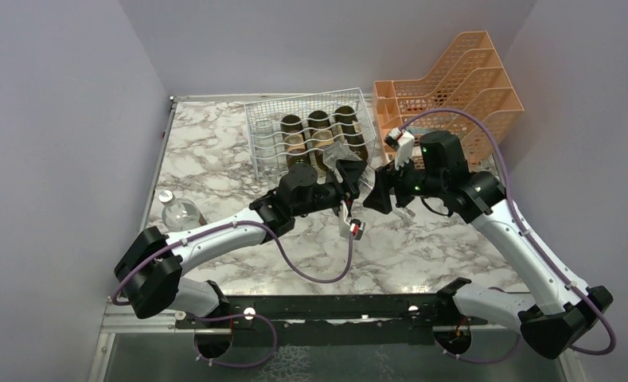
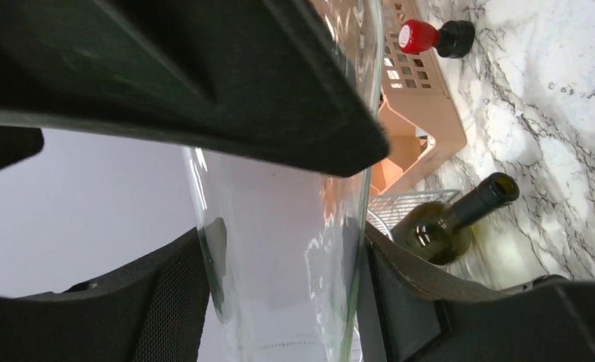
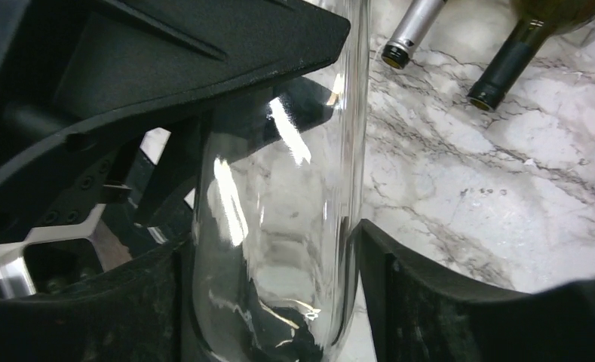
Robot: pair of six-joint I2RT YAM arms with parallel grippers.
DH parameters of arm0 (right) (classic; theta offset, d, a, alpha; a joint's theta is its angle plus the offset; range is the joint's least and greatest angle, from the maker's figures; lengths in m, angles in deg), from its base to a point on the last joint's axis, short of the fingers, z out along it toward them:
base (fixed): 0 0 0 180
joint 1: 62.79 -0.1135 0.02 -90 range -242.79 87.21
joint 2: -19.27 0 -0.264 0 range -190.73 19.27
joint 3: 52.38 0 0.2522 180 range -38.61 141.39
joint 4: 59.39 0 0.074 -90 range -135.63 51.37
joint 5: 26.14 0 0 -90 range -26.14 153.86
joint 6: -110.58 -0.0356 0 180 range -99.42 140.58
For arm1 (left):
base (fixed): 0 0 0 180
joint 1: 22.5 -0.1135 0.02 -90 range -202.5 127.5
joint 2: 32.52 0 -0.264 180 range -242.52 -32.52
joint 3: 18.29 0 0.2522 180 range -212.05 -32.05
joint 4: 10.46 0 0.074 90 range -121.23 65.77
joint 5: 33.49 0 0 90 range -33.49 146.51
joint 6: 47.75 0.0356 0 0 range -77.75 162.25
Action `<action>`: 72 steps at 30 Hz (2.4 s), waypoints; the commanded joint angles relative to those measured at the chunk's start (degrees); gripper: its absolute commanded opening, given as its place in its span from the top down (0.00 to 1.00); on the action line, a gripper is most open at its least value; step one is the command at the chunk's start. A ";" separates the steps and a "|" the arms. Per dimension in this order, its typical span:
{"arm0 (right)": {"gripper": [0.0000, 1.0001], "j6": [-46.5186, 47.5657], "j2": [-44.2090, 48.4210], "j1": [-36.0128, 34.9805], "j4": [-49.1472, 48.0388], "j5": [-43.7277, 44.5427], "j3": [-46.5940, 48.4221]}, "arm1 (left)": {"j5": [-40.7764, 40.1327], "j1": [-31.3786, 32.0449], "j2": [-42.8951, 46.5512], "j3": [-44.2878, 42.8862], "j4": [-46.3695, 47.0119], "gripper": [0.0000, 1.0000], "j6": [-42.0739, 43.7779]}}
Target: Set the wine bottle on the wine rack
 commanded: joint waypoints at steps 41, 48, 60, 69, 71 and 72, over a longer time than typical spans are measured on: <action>0.99 -11.04 0.26 0.07 -24.06 23.67 -4.41 | -49.05 -0.24 15.65 2.52 7.00 0.01 -73.24; 0.99 -10.26 -7.79 0.09 -27.09 25.47 -1.01 | -43.55 -1.97 25.44 8.07 1.80 0.01 -90.53; 0.99 -9.91 -26.21 0.09 -34.85 30.20 7.90 | -43.82 -2.14 28.00 2.98 -16.02 0.01 -93.98; 0.99 -7.92 -37.29 0.65 -32.62 33.73 17.70 | -45.03 -2.10 26.20 -1.90 -22.37 0.01 -92.86; 0.99 -7.86 -39.07 0.94 -32.44 33.42 18.60 | -44.42 -2.16 26.35 -1.91 -22.48 0.01 -92.64; 0.99 -7.87 -39.87 1.20 -32.60 33.18 18.92 | -44.21 -2.16 26.36 -1.91 -22.63 0.01 -92.56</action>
